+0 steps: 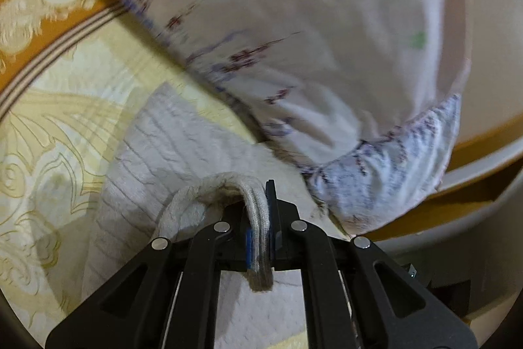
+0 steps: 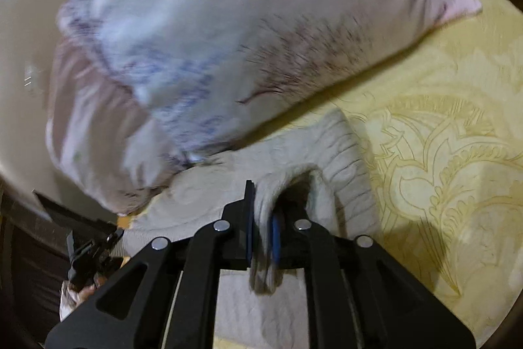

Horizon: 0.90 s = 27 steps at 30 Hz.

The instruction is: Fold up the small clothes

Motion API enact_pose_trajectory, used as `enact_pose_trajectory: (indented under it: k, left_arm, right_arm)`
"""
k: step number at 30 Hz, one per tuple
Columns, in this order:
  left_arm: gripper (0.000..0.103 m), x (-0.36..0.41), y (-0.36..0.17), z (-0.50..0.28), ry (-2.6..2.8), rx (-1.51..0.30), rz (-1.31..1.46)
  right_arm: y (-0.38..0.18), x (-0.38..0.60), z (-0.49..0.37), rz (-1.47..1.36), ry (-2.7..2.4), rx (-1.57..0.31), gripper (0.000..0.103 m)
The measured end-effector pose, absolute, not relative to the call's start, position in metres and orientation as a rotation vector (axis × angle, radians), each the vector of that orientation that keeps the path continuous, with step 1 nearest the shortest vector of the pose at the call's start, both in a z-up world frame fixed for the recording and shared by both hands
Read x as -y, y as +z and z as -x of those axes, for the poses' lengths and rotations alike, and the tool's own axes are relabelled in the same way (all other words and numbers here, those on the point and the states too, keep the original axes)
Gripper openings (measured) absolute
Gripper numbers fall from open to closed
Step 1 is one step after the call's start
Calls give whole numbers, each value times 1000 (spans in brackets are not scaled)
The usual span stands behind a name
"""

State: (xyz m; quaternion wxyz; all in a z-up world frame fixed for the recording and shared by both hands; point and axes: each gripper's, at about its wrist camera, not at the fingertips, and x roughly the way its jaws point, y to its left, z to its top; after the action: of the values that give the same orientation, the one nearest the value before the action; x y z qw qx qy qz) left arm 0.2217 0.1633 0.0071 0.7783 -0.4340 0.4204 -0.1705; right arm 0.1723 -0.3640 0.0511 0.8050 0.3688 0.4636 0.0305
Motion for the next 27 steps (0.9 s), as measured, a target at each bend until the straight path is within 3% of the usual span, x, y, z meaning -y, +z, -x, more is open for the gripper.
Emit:
enact_pose_trajectory:
  k: [1, 5, 7, 8, 9, 11, 12, 18, 27]
  left_arm:
    - [6, -163, 3, -225, -362, -921, 953]
    - [7, -162, -6, -237, -342, -970, 970]
    - [11, -162, -7, -240, -347, -983, 977]
    - [24, -164, -5, -242, -352, -980, 984]
    - [47, -164, -2, -243, -350, -972, 986]
    - [72, -171, 11, -240, -344, -914, 982]
    - [75, -175, 19, -237, -338, -885, 965]
    - [71, -185, 50, -206, -297, -863, 684]
    - [63, -173, 26, -161, -284, -958, 507]
  right_arm:
    - [47, 365, -177, -807, 53, -1004, 14]
    - [38, 367, -195, -848, 33, -1023, 47]
    - [41, 365, -201, -842, 43, -1008, 53]
    - [45, 365, -202, -834, 46, -996, 55]
    - [48, 365, -202, -826, 48, -986, 55]
    - [57, 366, -199, -795, 46, -964, 55]
    - [63, 367, -194, -765, 41, -947, 55]
    - [76, 372, -155, -591, 0, -966, 48]
    - [56, 362, -108, -533, 10, -1055, 41]
